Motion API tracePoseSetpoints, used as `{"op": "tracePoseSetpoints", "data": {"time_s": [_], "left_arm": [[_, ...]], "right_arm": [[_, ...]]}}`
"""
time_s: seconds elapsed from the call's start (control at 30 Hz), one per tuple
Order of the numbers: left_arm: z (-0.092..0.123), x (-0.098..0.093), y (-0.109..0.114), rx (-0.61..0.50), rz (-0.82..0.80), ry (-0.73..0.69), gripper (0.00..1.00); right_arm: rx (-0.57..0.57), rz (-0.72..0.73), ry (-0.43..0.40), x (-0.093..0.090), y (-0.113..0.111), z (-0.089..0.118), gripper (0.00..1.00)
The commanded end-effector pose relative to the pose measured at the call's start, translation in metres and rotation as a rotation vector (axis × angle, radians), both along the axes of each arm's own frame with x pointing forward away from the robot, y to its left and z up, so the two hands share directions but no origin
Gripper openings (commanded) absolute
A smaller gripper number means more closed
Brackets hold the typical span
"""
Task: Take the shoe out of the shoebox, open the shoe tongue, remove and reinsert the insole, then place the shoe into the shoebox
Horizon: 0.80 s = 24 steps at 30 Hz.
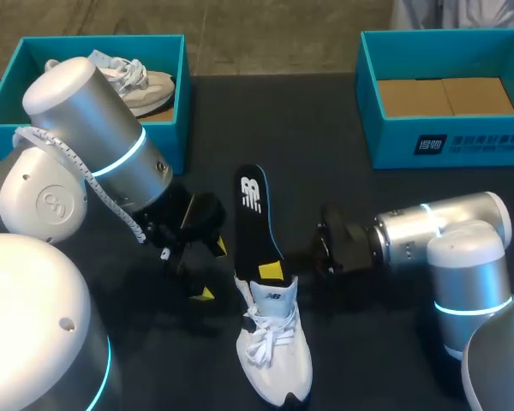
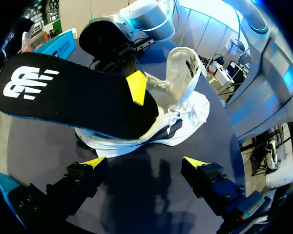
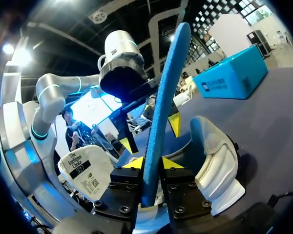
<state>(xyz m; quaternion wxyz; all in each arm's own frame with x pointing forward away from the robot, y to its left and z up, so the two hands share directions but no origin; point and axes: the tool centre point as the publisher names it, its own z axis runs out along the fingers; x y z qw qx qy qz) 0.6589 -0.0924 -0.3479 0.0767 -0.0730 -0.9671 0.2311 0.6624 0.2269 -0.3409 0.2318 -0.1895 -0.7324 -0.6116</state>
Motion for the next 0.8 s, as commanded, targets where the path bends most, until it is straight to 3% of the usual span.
{"op": "tracePoseSetpoints", "data": {"time_s": [0.03, 0.67, 0.77, 0.8], "left_arm": [[0.0, -0.001, 0.0, 0.002, 0.0, -0.002, 1.0], [0.0, -0.001, 0.0, 0.002, 0.0, -0.002, 1.0], [0.0, -0.001, 0.0, 0.002, 0.0, -0.002, 1.0], [0.0, -0.001, 0.0, 0.002, 0.0, -0.002, 1.0]], "right_arm": [[-0.007, 0.01, 0.002, 0.008, 0.008, -0.001, 0.22], [0.005, -0.001, -0.039, 0.025, 0.007, 0.013, 0.22], [0.008, -0.004, -0.043, 0.027, 0.007, 0.014, 0.16], [0.009, -0.005, -0.043, 0.028, 0.007, 0.014, 0.1]]}}
